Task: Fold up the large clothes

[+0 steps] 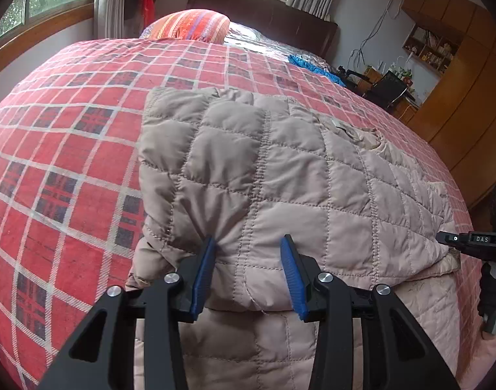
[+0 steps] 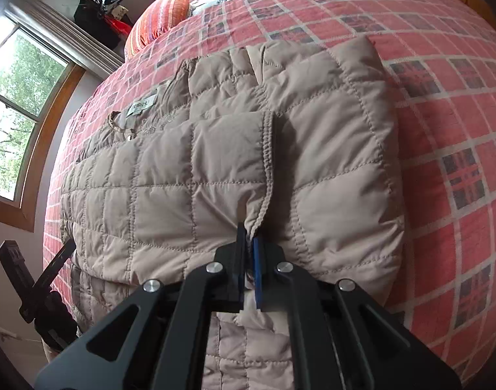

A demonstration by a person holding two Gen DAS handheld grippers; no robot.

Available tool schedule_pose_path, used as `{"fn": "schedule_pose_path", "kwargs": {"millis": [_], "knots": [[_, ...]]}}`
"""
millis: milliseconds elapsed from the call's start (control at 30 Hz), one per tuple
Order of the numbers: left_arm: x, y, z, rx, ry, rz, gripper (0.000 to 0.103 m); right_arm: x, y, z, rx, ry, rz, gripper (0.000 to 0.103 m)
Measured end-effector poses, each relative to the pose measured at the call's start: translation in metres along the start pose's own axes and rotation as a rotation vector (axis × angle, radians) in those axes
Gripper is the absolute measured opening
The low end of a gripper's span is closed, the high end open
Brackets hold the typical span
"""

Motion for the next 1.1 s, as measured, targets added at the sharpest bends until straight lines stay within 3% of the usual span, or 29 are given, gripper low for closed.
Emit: {"fn": "schedule_pose_path", "kwargs": {"millis": [167, 300, 400, 533, 767, 1000, 1100], "knots": [[0.001, -0.005, 0.006, 0.04, 0.0, -0.023, 0.042, -0.002, 0.003, 0.01, -0.028, -0.013, 0.013, 0.009], [0.004, -0.016, 0.036, 0.026, -0.081, -0.022, 0.044, 0.0, 0.013, 0.053, -0.092, -0.116, 0.057, 0.009], [0.001, -0.036, 0.045, -0.006, -0.094, -0.047, 0.047, 0.0, 0.031, 0.064, -0.051, -0.122, 0.106, 0.009], [-0.008, -0.058, 0.029, 0.014, -0.064, -0.098, 0.047, -0.002, 0.052, 0.045, -0.063, -0.073, 0.158, 0.009], [-0.019, -0.05, -0.006, 0.061, -0.012, -0.104, 0.047, -0.003, 0.038, -0.002, -0.075, 0.009, 0.126, 0.006], [-0.022, -0.045, -0.017, 0.051, -0.011, -0.118, 0.049, 0.003, 0.028, -0.018, -0.043, 0.008, 0.095, 0.002], [-0.023, -0.048, -0.01, 0.072, -0.011, -0.126, 0.049, 0.0, 0.031, -0.004, -0.025, -0.024, 0.096, 0.008]]}}
Point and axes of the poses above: each gripper's, at about its wrist camera, not at the fingertips, and z roughly against the way its jaws point, y to its left, x to its top, the point moved 5 cm from there along -z, roughly the way its jaws point, and after that the axes turned 11 degrees about z, right-handed, at the moved point
